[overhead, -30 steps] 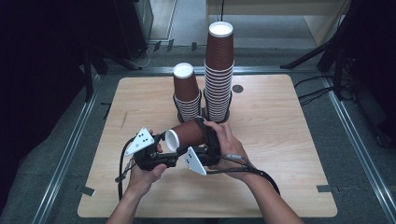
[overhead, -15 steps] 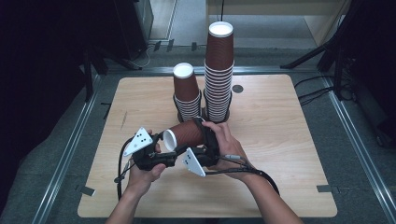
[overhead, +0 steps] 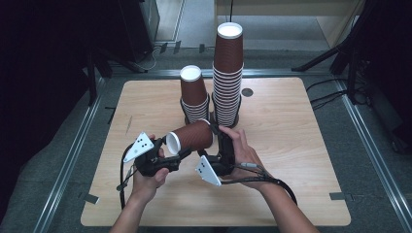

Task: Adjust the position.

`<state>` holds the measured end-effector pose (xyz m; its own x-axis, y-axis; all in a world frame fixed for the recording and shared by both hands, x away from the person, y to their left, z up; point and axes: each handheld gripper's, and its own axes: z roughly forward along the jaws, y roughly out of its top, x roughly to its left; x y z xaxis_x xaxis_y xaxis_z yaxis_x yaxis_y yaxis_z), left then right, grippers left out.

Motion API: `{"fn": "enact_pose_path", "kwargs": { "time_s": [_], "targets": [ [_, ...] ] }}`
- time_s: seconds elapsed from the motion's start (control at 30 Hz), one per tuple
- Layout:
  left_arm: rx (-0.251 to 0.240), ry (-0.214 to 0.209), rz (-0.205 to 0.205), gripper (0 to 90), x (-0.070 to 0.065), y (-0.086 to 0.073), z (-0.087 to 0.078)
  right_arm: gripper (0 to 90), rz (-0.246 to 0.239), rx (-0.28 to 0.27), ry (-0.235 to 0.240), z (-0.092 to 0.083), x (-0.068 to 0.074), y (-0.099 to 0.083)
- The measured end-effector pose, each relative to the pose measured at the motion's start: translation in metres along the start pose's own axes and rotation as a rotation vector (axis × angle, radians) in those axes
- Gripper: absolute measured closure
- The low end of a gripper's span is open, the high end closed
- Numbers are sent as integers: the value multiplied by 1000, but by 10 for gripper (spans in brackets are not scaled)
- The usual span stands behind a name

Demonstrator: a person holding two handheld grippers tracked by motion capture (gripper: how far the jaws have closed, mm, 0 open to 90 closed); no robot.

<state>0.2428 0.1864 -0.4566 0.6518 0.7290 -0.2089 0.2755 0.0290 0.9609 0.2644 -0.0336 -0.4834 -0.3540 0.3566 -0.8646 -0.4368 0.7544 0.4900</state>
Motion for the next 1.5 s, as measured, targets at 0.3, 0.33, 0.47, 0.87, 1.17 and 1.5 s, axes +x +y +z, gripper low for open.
{"fn": "enact_pose_path", "kwargs": {
  "time_s": [0.3, 0.33, 0.47, 0.87, 1.17, 1.5],
  "targets": [
    [-9, 24, 0, 236, 3, 0, -3, 0, 92, 9, -19, -14, -5, -10],
    [-12, 27, -3, 236, 4, 0, -4, 0, 118, 12, -16, -16, -6, -10],
    [-14, 33, -1, 235, 5, 0, -4, 0, 294, 16, -20, -23, -14, -13],
    [-10, 41, 8, 235, 4, -2, -3, 18, 854, 40, 34, -33, -34, -25],
    [-18, 47, 5, 235, 2, -3, -1, 0, 1160, 73, 119, -38, -37, -28],
    [-22, 51, 6, 235, 2, -3, -2, 0, 1514, 98, 215, -37, -35, -34]
  ]
}}
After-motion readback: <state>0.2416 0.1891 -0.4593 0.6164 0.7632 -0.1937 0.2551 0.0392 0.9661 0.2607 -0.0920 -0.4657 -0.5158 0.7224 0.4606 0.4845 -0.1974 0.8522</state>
